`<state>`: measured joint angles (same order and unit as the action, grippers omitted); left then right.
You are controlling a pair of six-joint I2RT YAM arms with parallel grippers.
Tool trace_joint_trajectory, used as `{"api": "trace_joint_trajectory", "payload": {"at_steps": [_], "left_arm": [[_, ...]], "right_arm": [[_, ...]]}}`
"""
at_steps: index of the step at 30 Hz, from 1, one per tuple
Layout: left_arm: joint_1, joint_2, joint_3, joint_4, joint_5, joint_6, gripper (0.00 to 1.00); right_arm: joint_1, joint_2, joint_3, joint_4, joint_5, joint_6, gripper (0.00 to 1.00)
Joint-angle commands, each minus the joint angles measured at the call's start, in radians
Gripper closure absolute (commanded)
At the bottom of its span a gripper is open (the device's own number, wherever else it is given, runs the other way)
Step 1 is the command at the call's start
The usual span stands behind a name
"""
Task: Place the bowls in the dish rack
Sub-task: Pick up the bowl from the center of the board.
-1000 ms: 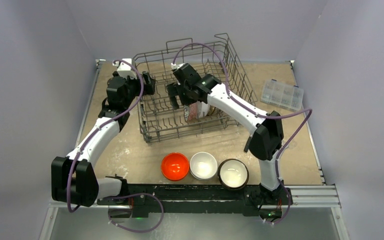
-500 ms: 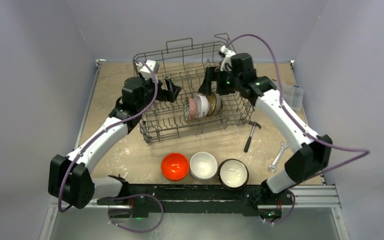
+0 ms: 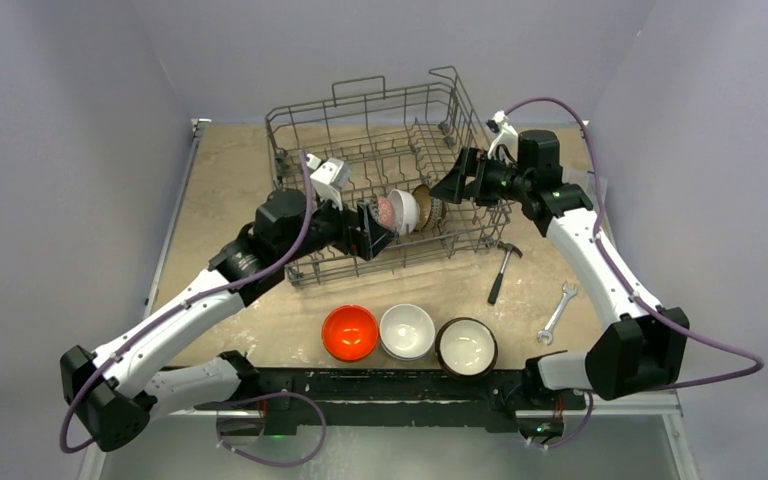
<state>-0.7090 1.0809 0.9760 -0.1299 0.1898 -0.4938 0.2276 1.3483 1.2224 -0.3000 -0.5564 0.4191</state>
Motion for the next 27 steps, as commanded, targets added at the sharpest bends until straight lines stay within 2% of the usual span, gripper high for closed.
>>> {"api": "trace_joint_trajectory", "payload": {"at_steps": [1, 7, 14, 19, 27], "left_arm": [[-0.045, -0.054, -0.009, -0.168, -0.011, -0.073, 0.14], [-0.105, -0.107, -0.062, -0.303, -0.002, -0.108, 0.24], [-0.156, -0.144, -0.142, -0.368, -0.022, -0.073, 0.26], [-0.171, -0.132, -0.137, -0.319, -0.018, -0.031, 0.25], [-0.237, -0.063, -0.139, -0.139, 0.057, 0.05, 0.25]], "right_arm": [[0.0, -0.05, -0.037, 0.033, -0.09, 0.017, 0.05], [-0.001, -0.061, -0.068, 0.047, -0.105, 0.018, 0.05], [-0.001, -0.066, -0.062, 0.053, -0.142, 0.017, 0.05], [-0.001, -0.076, 0.008, 0.035, -0.184, -0.013, 0.05], [-0.001, -0.14, 0.058, 0.057, -0.165, 0.012, 0.04]]}}
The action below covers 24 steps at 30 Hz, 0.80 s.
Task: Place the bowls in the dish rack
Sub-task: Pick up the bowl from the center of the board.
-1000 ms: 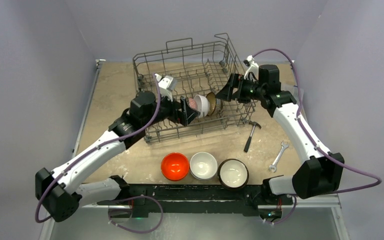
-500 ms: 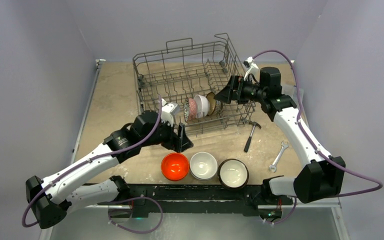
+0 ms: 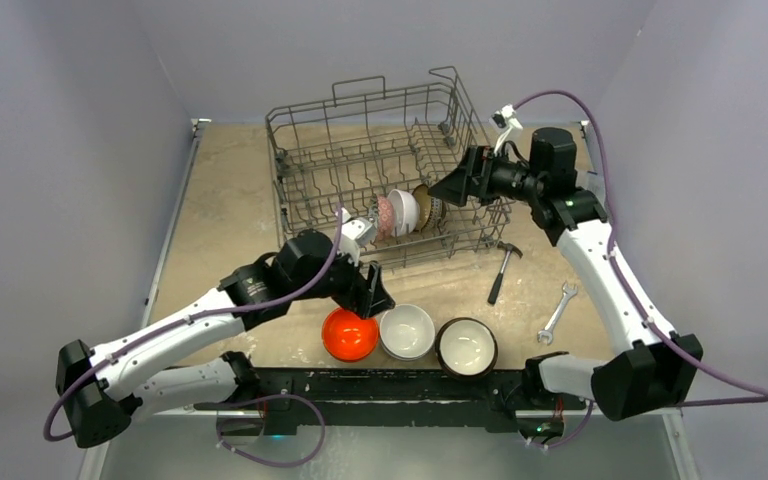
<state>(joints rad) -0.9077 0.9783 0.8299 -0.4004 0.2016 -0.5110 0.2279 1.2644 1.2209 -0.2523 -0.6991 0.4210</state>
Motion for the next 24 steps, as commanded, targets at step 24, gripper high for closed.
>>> {"api": "trace_joint_trajectory", "payload": {"at_steps": [24], "left_arm": [[-0.394, 0.316, 0.002, 0.323, 0.017, 0.708, 0.28]], "right_arm": [[-0.001, -0.211, 0.099, -0.037, 0.127, -0.001, 0.03]]}}
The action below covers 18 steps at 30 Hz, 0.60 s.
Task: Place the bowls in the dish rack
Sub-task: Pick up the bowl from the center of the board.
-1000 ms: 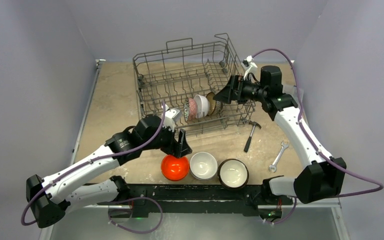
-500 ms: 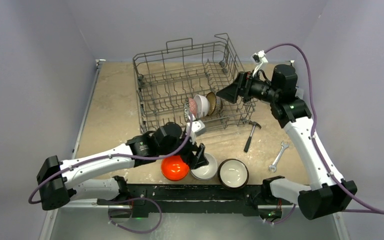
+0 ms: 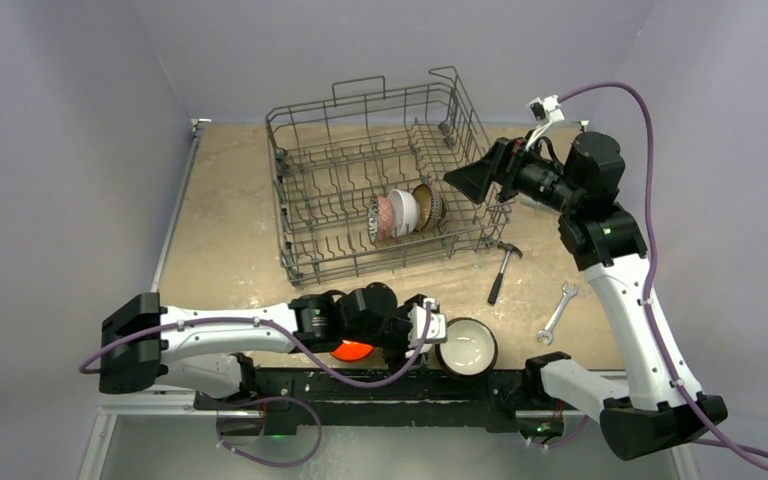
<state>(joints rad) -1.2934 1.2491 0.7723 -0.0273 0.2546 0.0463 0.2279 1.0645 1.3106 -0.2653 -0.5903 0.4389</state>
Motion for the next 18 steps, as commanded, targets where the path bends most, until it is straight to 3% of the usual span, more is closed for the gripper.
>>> {"api": "trace_joint_trajectory", "payload": {"at_steps": [1, 12, 18], "left_arm": [[-0.008, 0.053, 0.064, -0.075, -0.053, 0.161, 0.29], [-0.015, -0.031, 0.018, -0.274, -0.188, 0.188, 0.44], [-0.019, -0.012, 0.006, -0.28, -0.136, 0.252, 0.44]], "right_arm": [[-0.001, -0.013, 0.007, -0.028, 0.019, -0.021, 0.03], [-0.001, -0.008, -0.012, -0.035, 0.016, -0.029, 0.03], [0.0, 0.0, -0.035, -0.015, 0.01, -0.025, 0.03]]}}
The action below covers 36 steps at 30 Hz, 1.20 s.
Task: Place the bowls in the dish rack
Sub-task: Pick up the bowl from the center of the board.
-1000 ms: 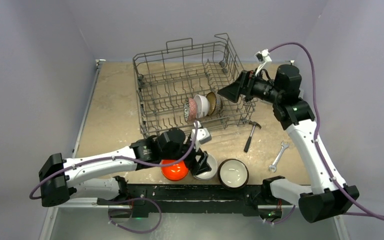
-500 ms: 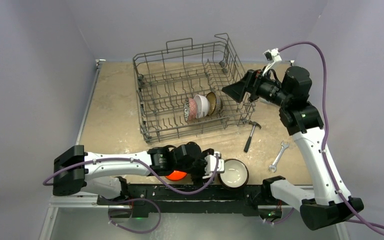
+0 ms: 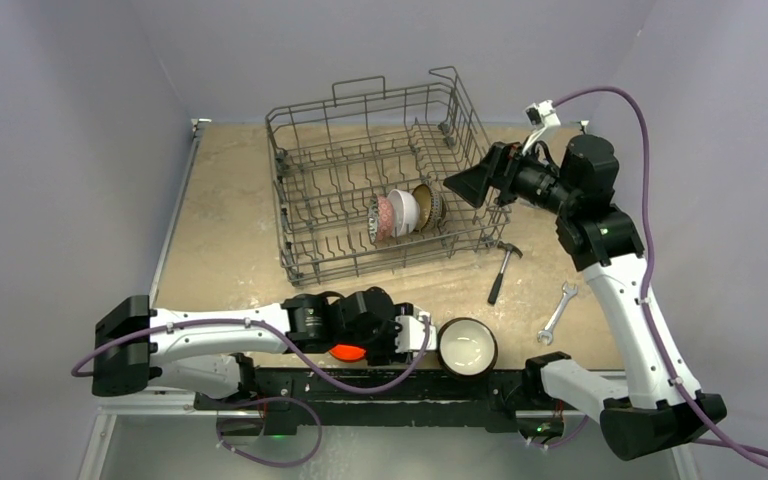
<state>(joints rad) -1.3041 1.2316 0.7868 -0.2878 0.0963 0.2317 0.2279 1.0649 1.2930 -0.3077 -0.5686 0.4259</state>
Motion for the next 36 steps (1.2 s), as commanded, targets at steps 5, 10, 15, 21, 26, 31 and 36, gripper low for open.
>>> {"api": "trace_joint_trajectory", "payload": {"at_steps": [5, 10, 15, 21, 26, 31, 36], "left_arm": [[-0.019, 0.095, 0.029, -0.068, 0.062, 0.107, 0.46], [-0.023, 0.143, 0.04, -0.055, 0.018, 0.132, 0.65], [-0.025, 0.138, 0.051, -0.047, 0.009, 0.142, 0.83], [-0.025, 0.097, 0.073, -0.057, 0.031, 0.136, 0.97], [-0.025, 0.077, 0.095, -0.058, 0.064, 0.101, 0.98], [-0.024, 0.092, 0.104, -0.049, 0.1, 0.073, 0.82], [-0.024, 0.097, 0.073, -0.011, 0.099, 0.063, 0.69]], "right_arm": [[-0.001, -0.003, -0.03, 0.029, -0.009, -0.011, 0.03], [-0.001, -0.003, -0.033, 0.028, -0.009, -0.013, 0.03], [0.0, -0.001, -0.032, 0.026, -0.015, -0.012, 0.03], [-0.001, 0.001, -0.032, 0.027, -0.02, -0.011, 0.03], [-0.001, 0.0, -0.045, 0.037, -0.031, -0.004, 0.03], [0.0, 0.0, -0.047, 0.039, -0.034, -0.001, 0.03], [-0.001, 0.0, -0.049, 0.036, -0.034, -0.001, 0.03]]}}
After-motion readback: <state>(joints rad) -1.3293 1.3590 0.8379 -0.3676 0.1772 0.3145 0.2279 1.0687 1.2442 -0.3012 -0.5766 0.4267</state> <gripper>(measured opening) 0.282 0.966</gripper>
